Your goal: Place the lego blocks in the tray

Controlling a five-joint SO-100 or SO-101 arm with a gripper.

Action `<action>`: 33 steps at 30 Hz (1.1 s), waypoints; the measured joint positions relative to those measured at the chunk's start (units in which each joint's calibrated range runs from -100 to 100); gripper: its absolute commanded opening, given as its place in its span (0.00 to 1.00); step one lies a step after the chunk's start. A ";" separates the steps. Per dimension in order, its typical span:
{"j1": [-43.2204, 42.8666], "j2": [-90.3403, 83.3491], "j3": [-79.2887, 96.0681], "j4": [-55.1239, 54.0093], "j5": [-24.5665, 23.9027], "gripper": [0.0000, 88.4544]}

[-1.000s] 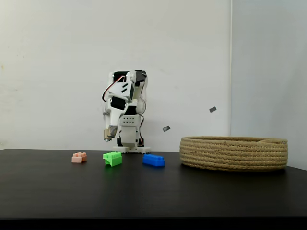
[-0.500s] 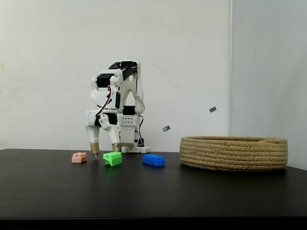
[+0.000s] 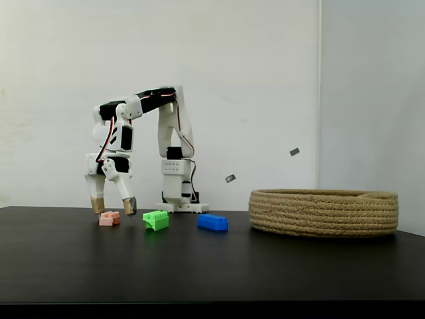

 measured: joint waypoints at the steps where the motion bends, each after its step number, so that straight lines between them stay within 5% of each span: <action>1: -0.08 1.36 -1.94 0.41 -0.10 0.38; 18: -3.91 9.67 -11.14 0.89 -3.81 0.30; 33: -4.97 10.86 -10.78 -2.60 -4.49 0.07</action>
